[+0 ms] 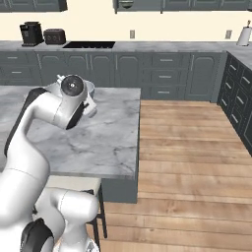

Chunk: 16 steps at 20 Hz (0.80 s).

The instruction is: Pick up the bowls from the cabinet and place each bowl in front of a stool on the dining counter.

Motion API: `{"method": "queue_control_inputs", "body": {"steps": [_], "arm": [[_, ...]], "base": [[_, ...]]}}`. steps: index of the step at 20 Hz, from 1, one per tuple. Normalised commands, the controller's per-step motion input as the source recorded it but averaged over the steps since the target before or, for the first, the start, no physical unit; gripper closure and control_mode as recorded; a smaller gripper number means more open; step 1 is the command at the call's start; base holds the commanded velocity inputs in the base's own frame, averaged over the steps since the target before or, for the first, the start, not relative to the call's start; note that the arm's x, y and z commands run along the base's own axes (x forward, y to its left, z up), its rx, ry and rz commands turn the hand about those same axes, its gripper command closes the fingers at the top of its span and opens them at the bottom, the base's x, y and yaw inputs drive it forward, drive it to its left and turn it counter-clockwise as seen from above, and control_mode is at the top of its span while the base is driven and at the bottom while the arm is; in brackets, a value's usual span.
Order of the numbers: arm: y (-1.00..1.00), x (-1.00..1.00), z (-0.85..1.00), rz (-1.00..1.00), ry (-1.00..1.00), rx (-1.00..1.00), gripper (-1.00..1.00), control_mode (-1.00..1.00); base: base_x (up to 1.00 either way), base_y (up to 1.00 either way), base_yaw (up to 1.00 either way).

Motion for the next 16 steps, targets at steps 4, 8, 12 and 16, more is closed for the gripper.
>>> {"method": "queue_control_inputs", "body": {"steps": [4,8,12,16], "arm": [[0.34,0.00,-0.38,0.11,0.23,0.05,1.00,-1.00],[0.10,0.06,-0.13,0.01,0.17,0.00,1.00,-1.00],[0.00,0.00,-0.38,0.00,0.00,0.00,1.00,-1.00],[0.01,-0.01,-0.53,0.00,-0.06,0.00,1.00,-1.00]], "base": [[0.00,0.00,0.00],[0.00,0.00,0.00],[0.00,0.00,0.00],[0.00,0.00,0.00]]}}
